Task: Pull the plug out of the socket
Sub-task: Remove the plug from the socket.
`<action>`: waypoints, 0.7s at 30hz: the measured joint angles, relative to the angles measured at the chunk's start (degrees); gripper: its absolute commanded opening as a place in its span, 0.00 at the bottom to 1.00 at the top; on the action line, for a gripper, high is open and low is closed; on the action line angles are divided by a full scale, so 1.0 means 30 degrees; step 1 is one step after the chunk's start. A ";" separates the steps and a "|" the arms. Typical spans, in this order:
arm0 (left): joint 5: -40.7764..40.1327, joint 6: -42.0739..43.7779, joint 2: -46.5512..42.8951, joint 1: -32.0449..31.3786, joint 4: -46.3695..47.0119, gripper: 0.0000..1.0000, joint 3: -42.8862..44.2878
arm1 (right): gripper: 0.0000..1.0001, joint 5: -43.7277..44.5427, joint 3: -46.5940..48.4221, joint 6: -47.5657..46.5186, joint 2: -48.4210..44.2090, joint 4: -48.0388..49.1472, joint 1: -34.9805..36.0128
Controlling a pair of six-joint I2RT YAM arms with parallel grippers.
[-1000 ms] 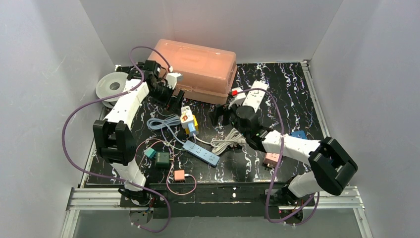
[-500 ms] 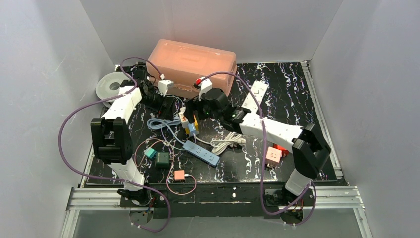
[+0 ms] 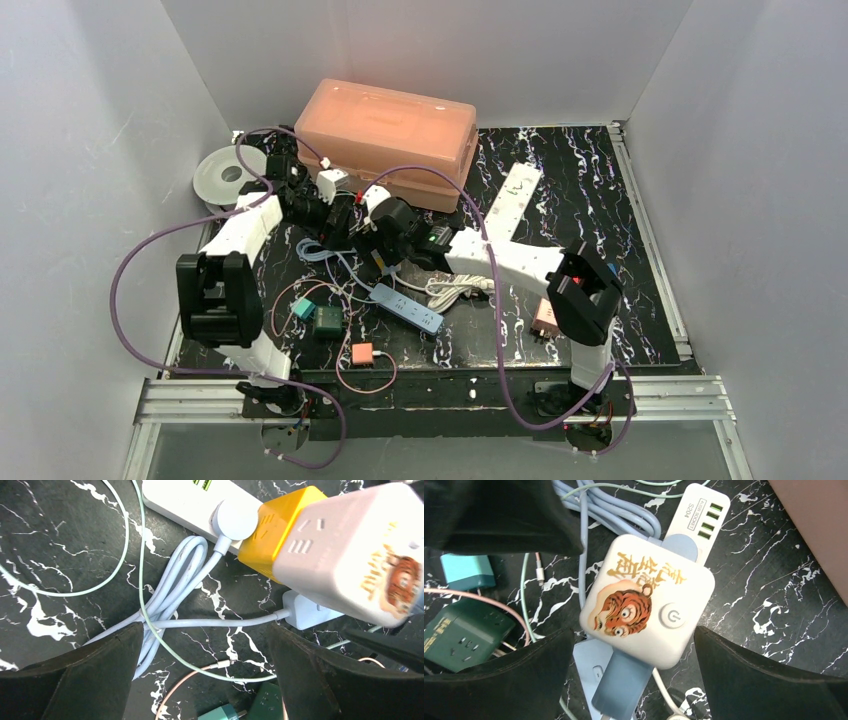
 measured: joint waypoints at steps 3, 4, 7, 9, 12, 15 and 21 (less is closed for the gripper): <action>0.0801 -0.0073 -0.1362 0.0590 0.0816 0.97 -0.0787 | 0.92 0.0554 0.0204 -0.0095 0.0466 -0.0051 -0.0007; 0.0998 -0.0066 -0.1632 0.0823 0.0874 0.98 -0.0918 | 0.90 0.0685 0.0204 -0.0175 0.0568 -0.0044 -0.0007; 0.1916 0.0619 -0.2259 0.1661 0.0685 0.98 -0.1122 | 0.80 0.0816 0.0160 -0.0780 0.0882 0.0015 -0.0066; 0.2572 0.1341 -0.2514 0.2208 0.0386 0.98 -0.1064 | 0.71 0.0750 -0.0168 -0.1319 0.0889 0.0291 -0.0211; 0.3723 0.2295 -0.2572 0.2601 -0.0066 0.98 -0.0816 | 0.63 0.0423 -0.1326 -0.1953 0.0459 0.1144 -0.0517; 0.4430 0.2776 -0.2543 0.2331 0.0044 0.98 -0.0816 | 0.64 -0.0262 -0.2973 -0.2200 -0.0772 0.1887 -0.1144; 0.4452 0.3184 -0.0947 -0.0284 0.1508 0.97 -0.0670 | 0.74 -0.1224 -0.5734 -0.3432 -0.3395 0.2222 -0.2528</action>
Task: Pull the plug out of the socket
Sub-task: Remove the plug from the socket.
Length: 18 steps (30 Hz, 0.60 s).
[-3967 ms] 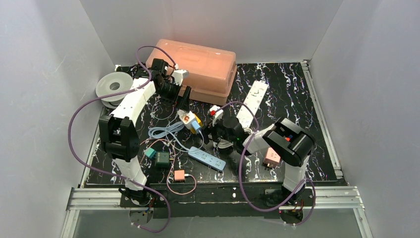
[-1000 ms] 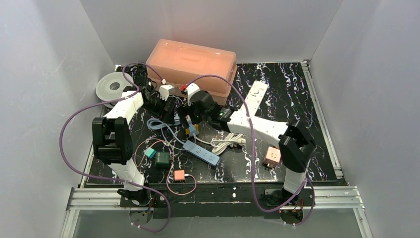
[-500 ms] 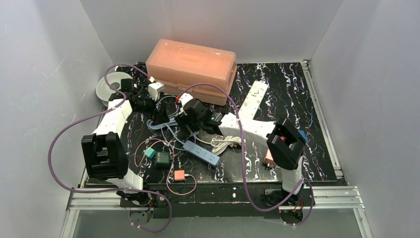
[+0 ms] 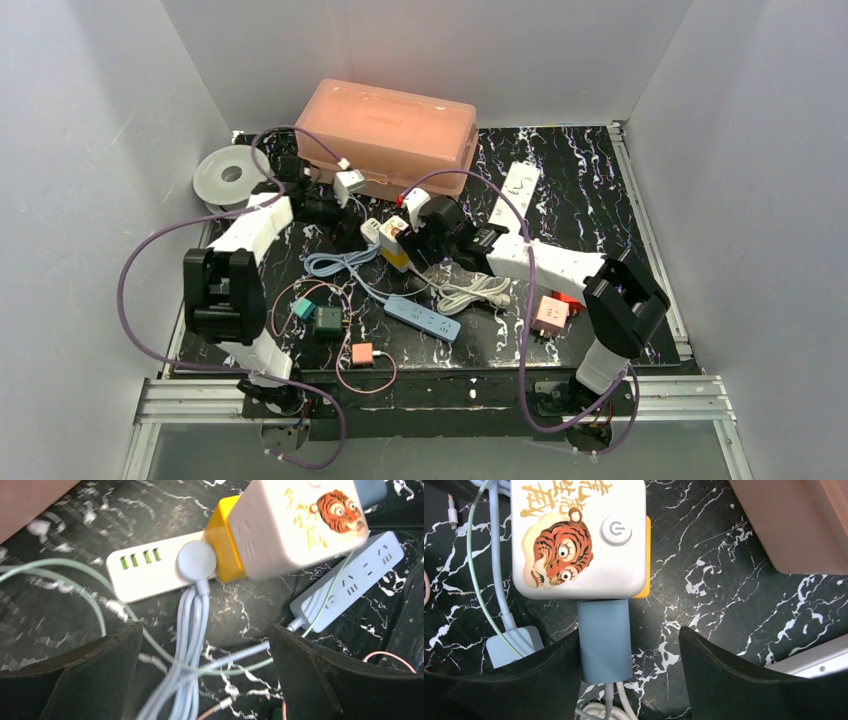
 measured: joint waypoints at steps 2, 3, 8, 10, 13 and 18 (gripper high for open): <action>-0.0386 0.0233 0.0954 -0.1144 0.0321 0.96 0.0197 | 0.74 -0.0211 -0.0102 -0.0503 -0.0255 -0.0117 -0.0109; -0.0678 0.0372 0.1384 -0.1625 0.0401 0.95 0.0306 | 0.75 -0.0255 -0.0102 -0.0663 -0.0284 -0.0109 -0.0102; -0.2324 0.0882 0.2273 -0.3198 0.0532 0.91 0.0284 | 0.80 -0.0321 -0.0102 -0.0860 -0.0284 -0.0248 -0.0087; -0.3140 0.0918 0.2251 -0.3388 0.0918 0.88 -0.0007 | 0.82 -0.0321 -0.0102 -0.0765 -0.0291 -0.0284 -0.0087; -0.4328 0.0794 0.2208 -0.3359 0.1865 0.86 -0.0809 | 0.82 -0.0357 -0.0109 -0.0401 -0.0466 -0.0291 -0.0087; -0.5552 0.0546 0.2106 -0.3300 0.2922 0.73 -0.2055 | 0.82 -0.0510 -0.0189 0.0299 -0.1647 -0.0277 -0.0087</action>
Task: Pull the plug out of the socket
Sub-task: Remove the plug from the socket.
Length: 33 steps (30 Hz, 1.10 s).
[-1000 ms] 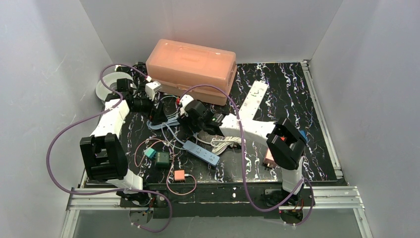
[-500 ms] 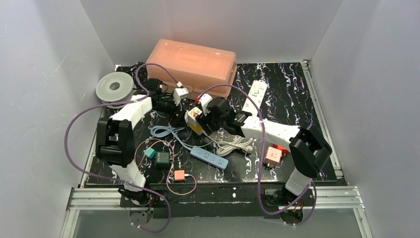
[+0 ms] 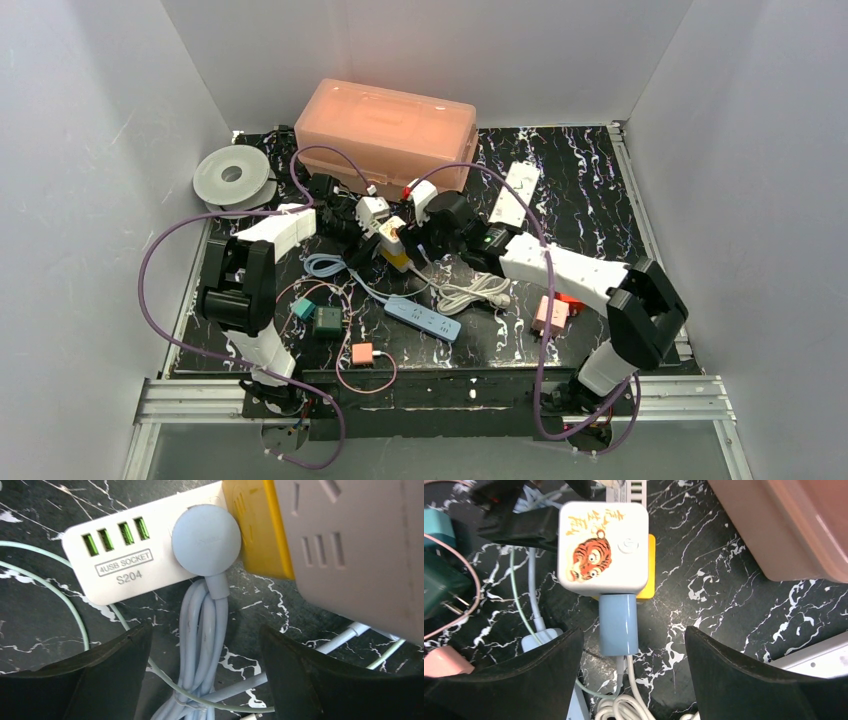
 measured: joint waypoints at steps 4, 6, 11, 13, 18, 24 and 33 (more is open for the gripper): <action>-0.0328 0.0007 0.0007 -0.0058 0.0525 0.63 0.0007 | 0.83 -0.0146 -0.0248 0.0576 -0.1122 0.0175 0.0000; -0.0503 0.0036 0.0029 -0.0109 0.0576 0.61 0.0015 | 0.84 -0.0262 -0.0619 0.0845 -0.1676 0.0204 0.0000; -0.0984 -0.0022 0.0474 -0.0612 0.0816 0.52 0.0153 | 0.86 -0.0656 -0.1982 0.1734 -0.3410 0.0291 -0.0211; -0.0991 -0.0168 0.0612 -0.0867 0.1042 0.51 0.0153 | 0.86 -0.0911 -0.2623 0.2135 -0.4415 0.0284 -0.0612; -0.1348 -0.0503 0.0758 -0.1370 0.2025 0.23 0.0146 | 0.87 -0.1821 -0.4167 0.3228 -0.7410 0.0612 -0.2361; -0.1902 -0.1166 0.0954 -0.1639 0.3942 0.00 -0.0204 | 0.88 -0.2812 -0.5501 0.4211 -0.9683 0.1115 -0.3461; -0.2455 -0.2550 0.0117 -0.1792 0.4991 0.00 -0.0984 | 0.89 -0.4080 -0.6564 0.5479 -1.0149 0.1785 -0.5719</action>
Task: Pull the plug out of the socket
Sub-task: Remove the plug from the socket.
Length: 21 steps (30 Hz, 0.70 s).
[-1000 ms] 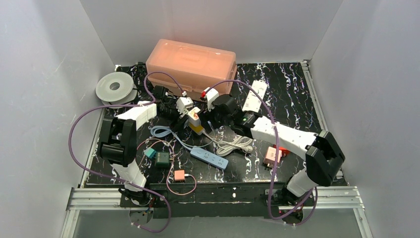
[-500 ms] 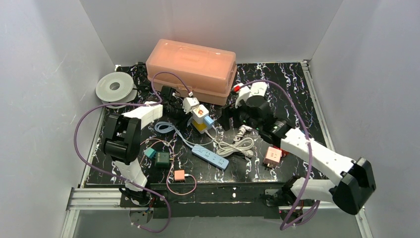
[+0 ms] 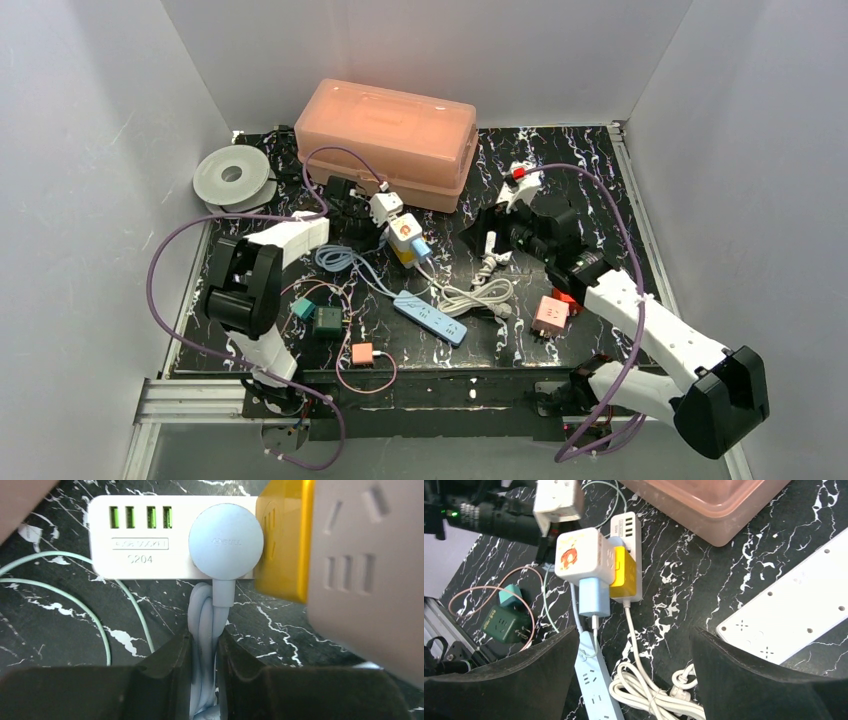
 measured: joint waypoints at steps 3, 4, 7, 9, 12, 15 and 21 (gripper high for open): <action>0.0153 -0.0619 -0.0969 0.0000 -0.0131 0.00 -0.0029 | 0.89 -0.0605 -0.0189 0.0488 0.0124 0.0466 -0.0780; 0.0357 -0.0801 -0.1494 0.0000 -0.0087 0.00 -0.0029 | 0.89 -0.0882 -0.0189 0.0685 0.0270 0.0729 -0.1027; 0.0933 -0.1253 -0.2973 -0.0007 0.0138 0.00 -0.0015 | 0.90 -0.1698 -0.0189 0.1071 0.0962 0.1486 -0.1545; 0.1341 -0.1450 -0.3716 -0.0066 0.0233 0.00 0.0029 | 0.90 -0.2244 -0.0182 0.1311 0.1515 0.1872 -0.1756; 0.1800 -0.1581 -0.4182 -0.0168 0.0328 0.00 0.0189 | 0.90 -0.3016 -0.0175 0.1705 0.2288 0.2382 -0.2047; 0.1858 -0.1566 -0.4204 -0.0189 0.0255 0.00 0.0219 | 0.90 -0.3555 -0.0175 0.1938 0.2747 0.2594 -0.2229; 0.1035 -0.1224 -0.4969 0.0007 -0.0255 0.00 -0.0182 | 0.91 -0.4255 -0.0138 0.2084 0.2841 0.2798 -0.2317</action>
